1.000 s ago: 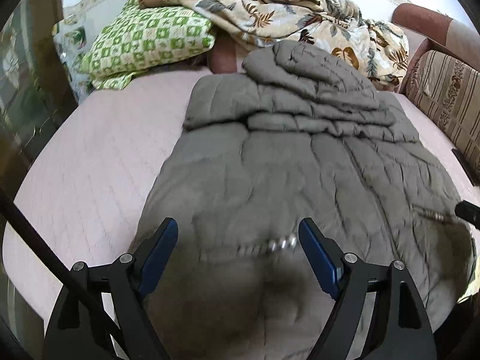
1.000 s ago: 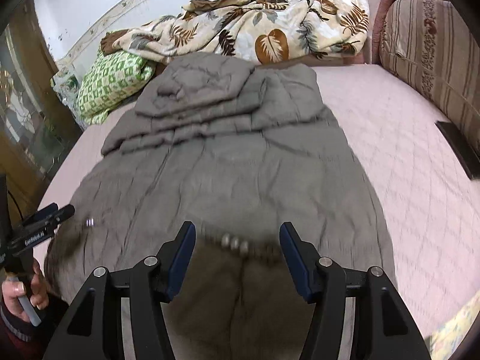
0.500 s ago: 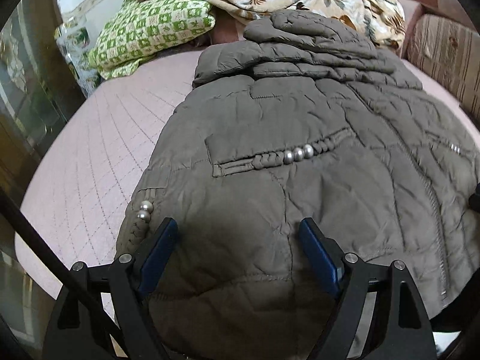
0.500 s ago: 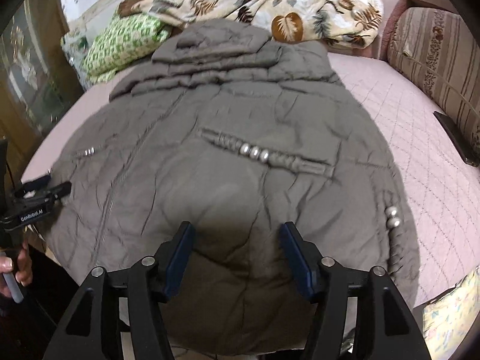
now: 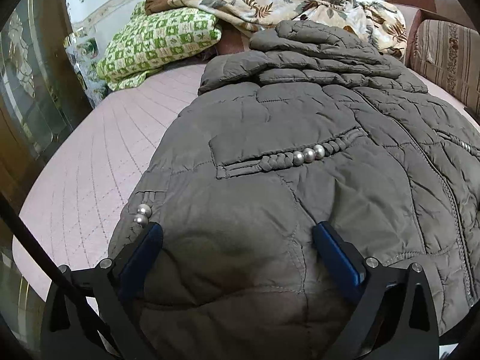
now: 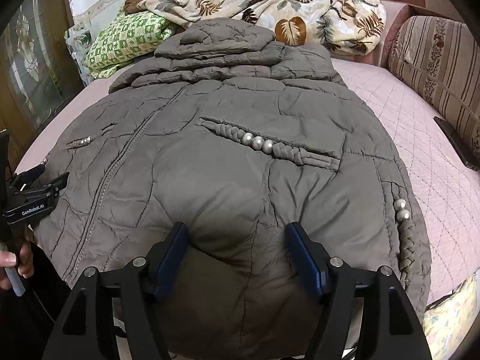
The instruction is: Fold large clothes
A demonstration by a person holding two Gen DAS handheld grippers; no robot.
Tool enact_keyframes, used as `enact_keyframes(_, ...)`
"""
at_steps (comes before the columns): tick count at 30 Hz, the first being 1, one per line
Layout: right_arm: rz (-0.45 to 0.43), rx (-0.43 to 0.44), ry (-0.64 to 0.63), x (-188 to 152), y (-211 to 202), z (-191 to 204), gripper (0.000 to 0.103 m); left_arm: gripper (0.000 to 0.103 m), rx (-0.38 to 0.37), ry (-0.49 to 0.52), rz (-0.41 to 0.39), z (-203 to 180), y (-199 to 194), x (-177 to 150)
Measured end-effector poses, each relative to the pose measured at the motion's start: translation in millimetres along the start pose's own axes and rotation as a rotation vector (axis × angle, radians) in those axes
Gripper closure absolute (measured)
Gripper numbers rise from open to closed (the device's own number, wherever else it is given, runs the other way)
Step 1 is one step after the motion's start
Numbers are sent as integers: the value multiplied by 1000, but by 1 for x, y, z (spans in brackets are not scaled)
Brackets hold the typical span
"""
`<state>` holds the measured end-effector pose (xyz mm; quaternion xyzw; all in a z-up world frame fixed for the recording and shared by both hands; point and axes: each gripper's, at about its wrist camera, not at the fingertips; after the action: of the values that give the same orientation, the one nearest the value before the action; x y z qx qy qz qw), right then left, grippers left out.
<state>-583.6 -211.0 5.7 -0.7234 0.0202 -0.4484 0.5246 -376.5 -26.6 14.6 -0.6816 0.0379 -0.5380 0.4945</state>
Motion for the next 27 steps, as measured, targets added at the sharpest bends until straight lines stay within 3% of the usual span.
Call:
enact_keyframes(11,-104,-12,8,-14,-3,2,23,2,-26,1,-11,2,-2,-3)
enact_keyframes(16,-61,25,0,-12,-14,-5,23,2,-37,-5,10,4,-9,-2)
enact_keyframes(21,-156,82,131,-7,-57,-52,22,3,-99,-84,-58,23,-38,-7)
enact_keyframes(27,-176,-11,323,4,-78,-133,22,3,-50,-225,-148,63,-67,-11)
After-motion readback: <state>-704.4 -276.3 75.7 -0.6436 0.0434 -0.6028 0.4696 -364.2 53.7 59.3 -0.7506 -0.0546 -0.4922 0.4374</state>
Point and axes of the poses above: each gripper's, at about its wrist camera, not at the fingertips, and y roughly the way its jaws point, z to its left, x to its top, and after that the axes turned 9 degrees about -x, right-handed
